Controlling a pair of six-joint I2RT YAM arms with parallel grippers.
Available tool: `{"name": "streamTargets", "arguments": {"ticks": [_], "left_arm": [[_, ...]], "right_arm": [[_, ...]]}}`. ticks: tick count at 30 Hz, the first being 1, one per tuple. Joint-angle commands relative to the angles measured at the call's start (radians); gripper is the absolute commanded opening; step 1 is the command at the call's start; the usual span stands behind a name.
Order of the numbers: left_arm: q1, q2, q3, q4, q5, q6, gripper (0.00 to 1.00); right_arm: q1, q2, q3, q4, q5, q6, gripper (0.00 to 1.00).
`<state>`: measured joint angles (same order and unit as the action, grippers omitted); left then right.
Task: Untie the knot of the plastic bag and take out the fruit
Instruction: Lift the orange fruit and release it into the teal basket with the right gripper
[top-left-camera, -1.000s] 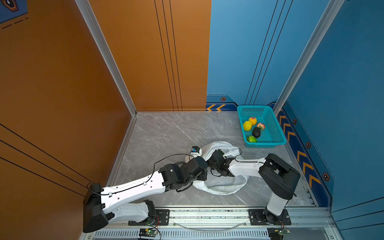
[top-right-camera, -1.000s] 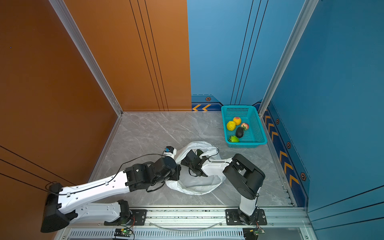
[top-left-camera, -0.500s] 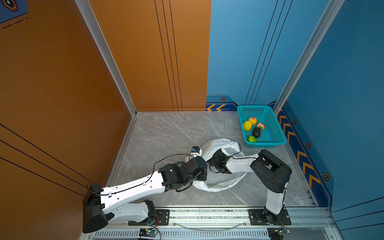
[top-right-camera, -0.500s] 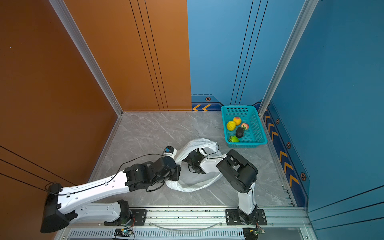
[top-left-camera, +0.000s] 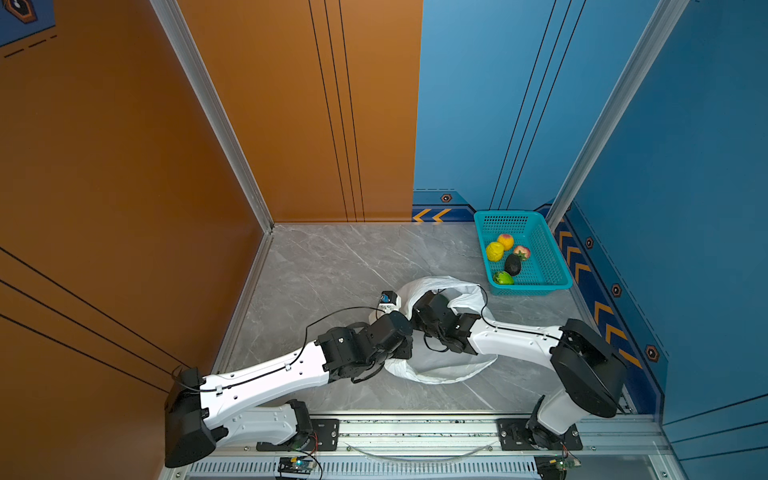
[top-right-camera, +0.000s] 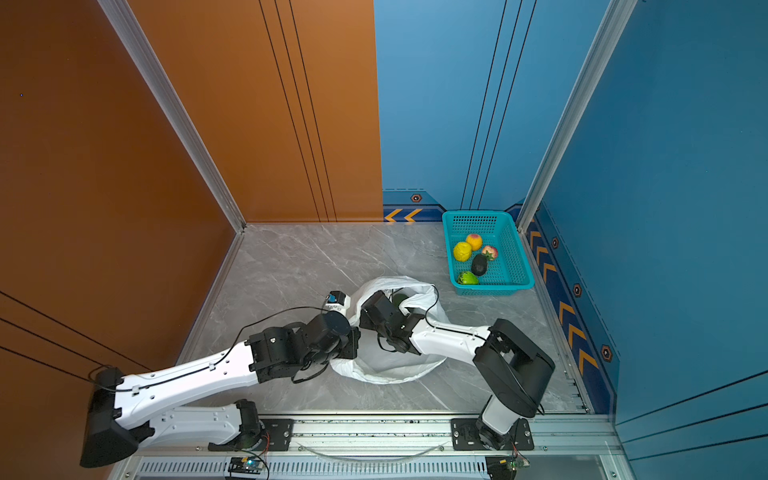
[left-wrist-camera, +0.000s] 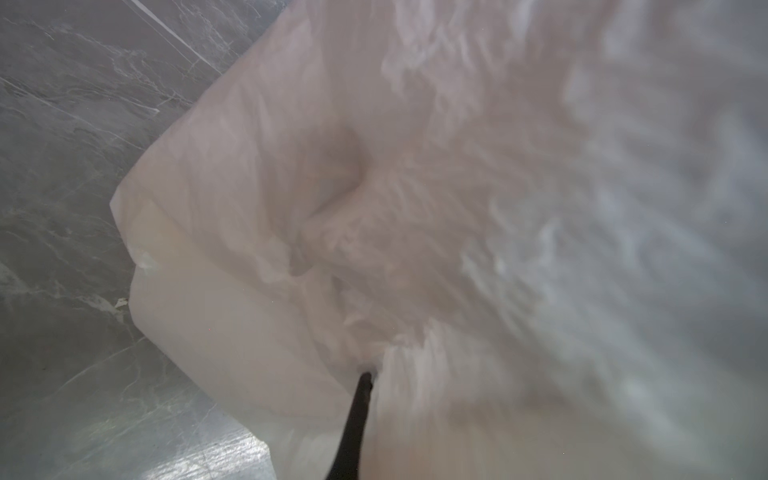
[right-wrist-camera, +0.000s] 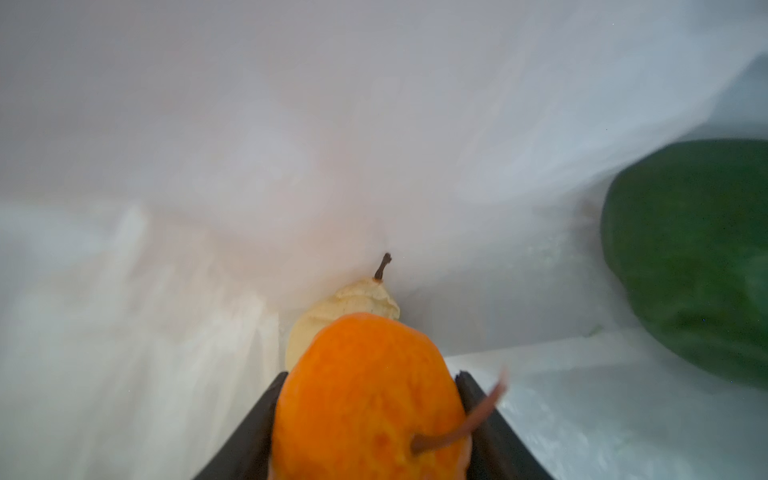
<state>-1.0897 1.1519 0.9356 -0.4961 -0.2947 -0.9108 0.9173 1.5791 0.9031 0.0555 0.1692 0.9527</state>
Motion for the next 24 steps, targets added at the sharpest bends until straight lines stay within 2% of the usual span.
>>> {"name": "streamTargets", "arguments": {"ticks": [1, 9, 15, 24], "left_arm": [[0.015, -0.027, -0.015, -0.013, -0.049, -0.014, 0.0], [0.028, -0.03, -0.001, -0.02, -0.066, -0.01, 0.0], [0.028, -0.018, 0.005, -0.024, -0.062, -0.009, 0.0], [0.028, -0.012, 0.008, -0.024, -0.062, -0.011, 0.0]], "right_arm": [[0.024, -0.083, -0.043, -0.178, -0.01, -0.011, 0.47], [0.088, -0.263, -0.059, -0.354, -0.011, -0.018, 0.46], [0.142, -0.38, 0.005, -0.516, 0.007, -0.047, 0.47], [0.157, -0.521, 0.16, -0.738, 0.016, -0.095, 0.47]]}}
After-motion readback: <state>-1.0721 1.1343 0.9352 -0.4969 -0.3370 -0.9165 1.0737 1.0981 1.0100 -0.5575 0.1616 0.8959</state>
